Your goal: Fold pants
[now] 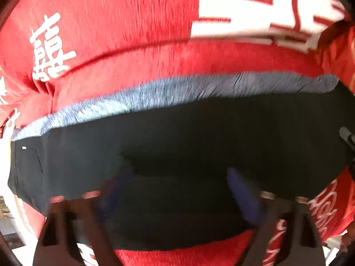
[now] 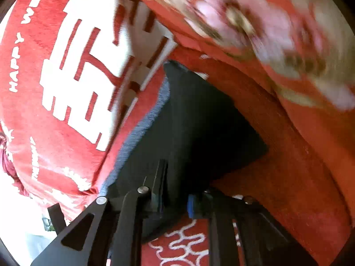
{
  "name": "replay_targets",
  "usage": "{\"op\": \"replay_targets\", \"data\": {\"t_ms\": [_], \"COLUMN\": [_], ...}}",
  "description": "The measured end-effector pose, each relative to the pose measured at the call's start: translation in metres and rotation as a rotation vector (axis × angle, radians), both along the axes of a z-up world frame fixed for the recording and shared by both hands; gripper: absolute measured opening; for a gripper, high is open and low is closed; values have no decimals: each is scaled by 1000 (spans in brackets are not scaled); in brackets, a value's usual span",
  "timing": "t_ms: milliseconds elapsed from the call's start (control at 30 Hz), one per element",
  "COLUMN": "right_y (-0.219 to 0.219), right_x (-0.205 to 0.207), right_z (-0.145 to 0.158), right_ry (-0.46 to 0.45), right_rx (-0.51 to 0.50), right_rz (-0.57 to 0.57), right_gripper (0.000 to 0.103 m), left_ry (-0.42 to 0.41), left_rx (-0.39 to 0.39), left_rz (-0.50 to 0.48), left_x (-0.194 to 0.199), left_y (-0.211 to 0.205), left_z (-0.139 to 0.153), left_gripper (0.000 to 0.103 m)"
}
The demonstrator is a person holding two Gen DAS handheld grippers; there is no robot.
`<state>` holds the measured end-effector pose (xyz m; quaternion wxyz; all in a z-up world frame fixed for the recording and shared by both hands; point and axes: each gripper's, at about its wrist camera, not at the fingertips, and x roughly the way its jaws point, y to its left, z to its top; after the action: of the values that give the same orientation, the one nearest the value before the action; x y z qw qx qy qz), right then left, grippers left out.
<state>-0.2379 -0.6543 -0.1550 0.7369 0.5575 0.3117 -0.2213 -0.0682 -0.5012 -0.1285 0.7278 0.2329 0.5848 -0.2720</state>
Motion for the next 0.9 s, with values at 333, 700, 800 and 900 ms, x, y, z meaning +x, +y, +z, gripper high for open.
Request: {"op": "replay_targets", "data": {"t_ms": [333,700,800,900], "right_y": [40,120,169,220], "right_x": [36,95,125,163], "right_z": [86,146,150,139], "right_ry": [-50,48,93,159], "right_rx": [-230,-485,-560,-624], "right_rz": [196,397,483,576], "right_gripper": [14,15,15,18], "left_ry": [-72,98,89,56], "left_rx": [-52,-217,-208,-161], "left_rz": [-164,-66,-1,56], "left_x": [-35,31,62,96], "left_y": [-26,67,120,174], "left_z": [-17,18,25,27], "left_gripper": [80,80,80,80]}}
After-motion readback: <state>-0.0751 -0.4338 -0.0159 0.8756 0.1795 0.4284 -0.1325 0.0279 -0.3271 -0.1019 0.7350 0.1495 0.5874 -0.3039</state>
